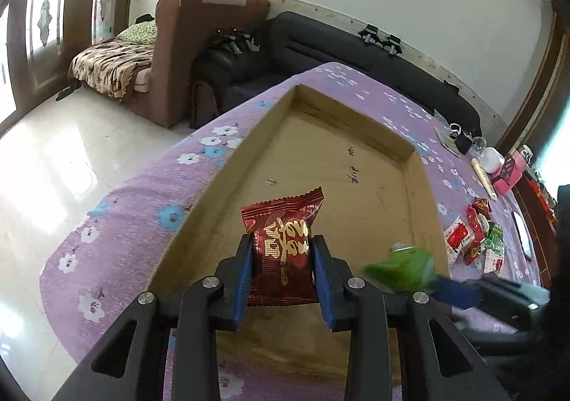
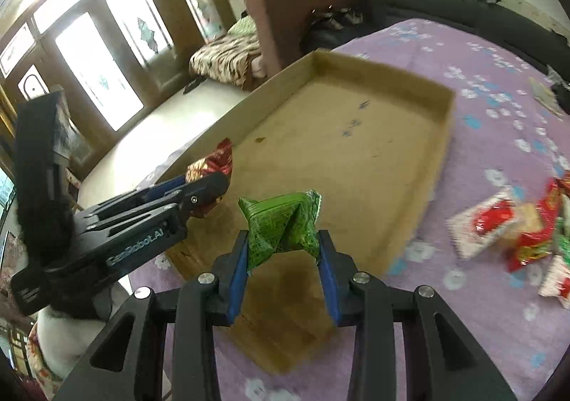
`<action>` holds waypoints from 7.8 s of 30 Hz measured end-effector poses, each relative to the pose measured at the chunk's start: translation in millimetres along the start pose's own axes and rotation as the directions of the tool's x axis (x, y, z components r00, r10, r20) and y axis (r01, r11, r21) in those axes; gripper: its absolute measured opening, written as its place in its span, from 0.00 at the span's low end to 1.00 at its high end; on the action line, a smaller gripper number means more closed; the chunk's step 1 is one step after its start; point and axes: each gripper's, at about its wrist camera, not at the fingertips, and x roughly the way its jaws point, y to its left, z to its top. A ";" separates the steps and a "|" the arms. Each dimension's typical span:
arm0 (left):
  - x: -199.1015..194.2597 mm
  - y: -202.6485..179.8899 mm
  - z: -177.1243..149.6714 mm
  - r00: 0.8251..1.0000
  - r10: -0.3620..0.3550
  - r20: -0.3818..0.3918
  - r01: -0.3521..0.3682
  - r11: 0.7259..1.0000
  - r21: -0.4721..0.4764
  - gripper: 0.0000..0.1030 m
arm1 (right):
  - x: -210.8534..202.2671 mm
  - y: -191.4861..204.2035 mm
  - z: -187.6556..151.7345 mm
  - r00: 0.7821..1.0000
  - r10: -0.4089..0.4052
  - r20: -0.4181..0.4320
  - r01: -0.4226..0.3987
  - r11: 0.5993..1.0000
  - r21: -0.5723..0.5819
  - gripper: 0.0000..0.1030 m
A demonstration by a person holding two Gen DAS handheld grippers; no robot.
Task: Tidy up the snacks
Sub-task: 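Carry both packets over the cardboard tray and open both tools, then grasp the red-black packet with left tool while right tool grasps white-red candy, then carry both snacks into the cardboard tray and open both tools, then grasp the white candy wrapper with left tool while right tool grasps green candy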
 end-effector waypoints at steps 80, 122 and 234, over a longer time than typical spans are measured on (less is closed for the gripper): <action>101.4 -315.3 -48.4 0.966 -0.089 -0.244 0.250 0.582 0.774 0.28 | -111.8 -261.2 -93.0 0.961 -0.266 0.070 0.228 0.912 0.342 0.22; 29.3 -30.9 43.4 0.992 -0.117 -0.048 0.124 0.975 0.187 0.20 | -32.4 -37.9 14.8 0.996 -0.023 0.085 0.019 0.999 0.042 0.23; 86.7 -239.7 -11.3 0.932 -0.161 -0.325 0.316 0.800 0.511 0.11 | -97.7 -253.1 -53.4 0.963 -0.231 0.138 0.160 0.905 0.395 0.17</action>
